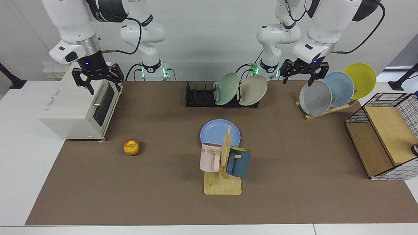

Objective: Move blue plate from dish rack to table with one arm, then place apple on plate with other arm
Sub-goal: 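Reach the right gripper to the apple and grasp it, then carry the apple with the right gripper over the blue plate, then lower the apple onto the blue plate and open the right gripper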

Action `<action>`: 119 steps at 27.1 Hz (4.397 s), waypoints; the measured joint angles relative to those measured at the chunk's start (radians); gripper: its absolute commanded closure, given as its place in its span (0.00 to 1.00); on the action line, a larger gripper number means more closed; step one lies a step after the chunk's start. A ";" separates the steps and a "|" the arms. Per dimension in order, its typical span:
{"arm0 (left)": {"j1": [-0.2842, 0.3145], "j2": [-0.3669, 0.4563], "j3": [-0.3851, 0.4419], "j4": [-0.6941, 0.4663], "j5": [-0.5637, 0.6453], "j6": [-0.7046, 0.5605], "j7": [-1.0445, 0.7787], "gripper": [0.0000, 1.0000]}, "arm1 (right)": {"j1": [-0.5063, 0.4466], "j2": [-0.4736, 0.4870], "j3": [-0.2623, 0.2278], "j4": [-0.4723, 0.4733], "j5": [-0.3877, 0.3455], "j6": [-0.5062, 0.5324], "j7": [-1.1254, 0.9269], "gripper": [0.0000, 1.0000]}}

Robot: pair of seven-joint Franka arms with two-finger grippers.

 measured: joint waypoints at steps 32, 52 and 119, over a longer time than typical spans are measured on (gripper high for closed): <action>0.001 -0.018 0.036 0.002 -0.008 0.005 0.002 0.00 | -0.045 0.343 -0.007 -0.161 0.000 0.398 -0.067 0.09; 0.001 -0.019 0.036 0.002 -0.008 0.005 0.002 0.00 | 0.016 0.335 -0.002 -0.051 0.023 0.265 -0.053 1.00; 0.001 -0.028 0.037 0.002 -0.009 0.005 0.002 0.00 | 0.570 0.445 -0.012 0.036 0.118 0.362 0.681 0.00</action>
